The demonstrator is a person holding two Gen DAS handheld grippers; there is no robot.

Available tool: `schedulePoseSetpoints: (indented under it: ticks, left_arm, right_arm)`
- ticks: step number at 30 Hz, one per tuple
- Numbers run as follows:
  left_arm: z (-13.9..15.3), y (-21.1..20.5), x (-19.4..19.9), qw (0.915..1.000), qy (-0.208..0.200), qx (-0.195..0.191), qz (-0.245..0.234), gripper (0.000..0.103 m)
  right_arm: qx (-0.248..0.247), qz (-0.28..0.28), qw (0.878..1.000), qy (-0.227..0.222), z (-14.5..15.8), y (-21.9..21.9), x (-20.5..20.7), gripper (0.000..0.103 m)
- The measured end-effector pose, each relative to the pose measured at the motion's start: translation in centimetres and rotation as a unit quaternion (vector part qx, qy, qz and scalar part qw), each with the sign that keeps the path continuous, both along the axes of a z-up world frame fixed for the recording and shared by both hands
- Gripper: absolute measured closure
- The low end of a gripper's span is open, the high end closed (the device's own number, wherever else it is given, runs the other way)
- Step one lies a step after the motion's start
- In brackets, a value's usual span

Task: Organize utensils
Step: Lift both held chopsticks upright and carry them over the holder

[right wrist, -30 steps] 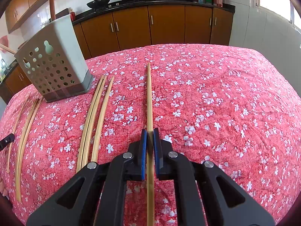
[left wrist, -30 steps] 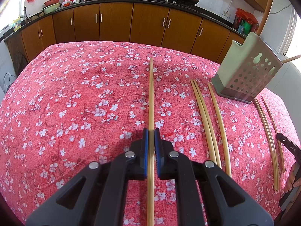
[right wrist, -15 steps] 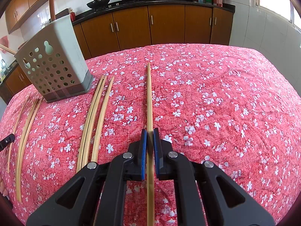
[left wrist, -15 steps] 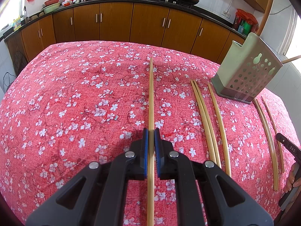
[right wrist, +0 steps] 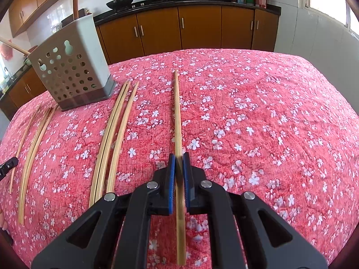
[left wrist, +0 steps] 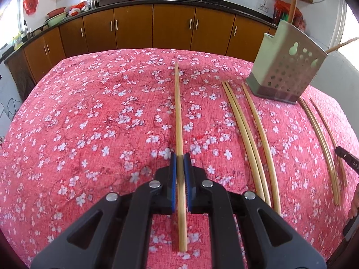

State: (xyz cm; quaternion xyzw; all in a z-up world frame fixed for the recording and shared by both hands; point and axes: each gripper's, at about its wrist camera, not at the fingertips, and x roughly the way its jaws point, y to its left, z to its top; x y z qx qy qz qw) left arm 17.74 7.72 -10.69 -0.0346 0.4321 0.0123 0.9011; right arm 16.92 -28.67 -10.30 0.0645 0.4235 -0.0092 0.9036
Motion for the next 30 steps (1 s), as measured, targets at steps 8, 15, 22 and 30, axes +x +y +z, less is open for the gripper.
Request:
schedulePoseSetpoints:
  ticks: [8, 15, 22, 30]
  left_arm:
    - [3.1, 0.9, -0.9, 0.9993, -0.037, -0.007, 0.0, 0.095]
    - [10.3, 1.6, -1.9, 0.9911, -0.13, -0.027, 0.005, 0.095]
    - [14.5, 1.2, -2.0, 0.9836, -0.179, -0.023, 0.0, 0.095]
    - [19.5, -0.6, -3.9, 0.9741, -0.215, -0.048, -0.048, 0.095]
  right_arm:
    - [0.01, -0.014, 0.999, -0.052, 3.8, -1.2, -0.9, 0.095]
    - [0.002, -0.026, 0.991, -0.135, 9.2, -1.9, -1.9, 0.095]
    - [-0.002, -0.027, 0.986, -0.167, 11.5, -1.7, -1.8, 0.095]
    - [0.044, 0.012, 0.975, -0.216, 17.7, -1.2, -2.6, 0.095]
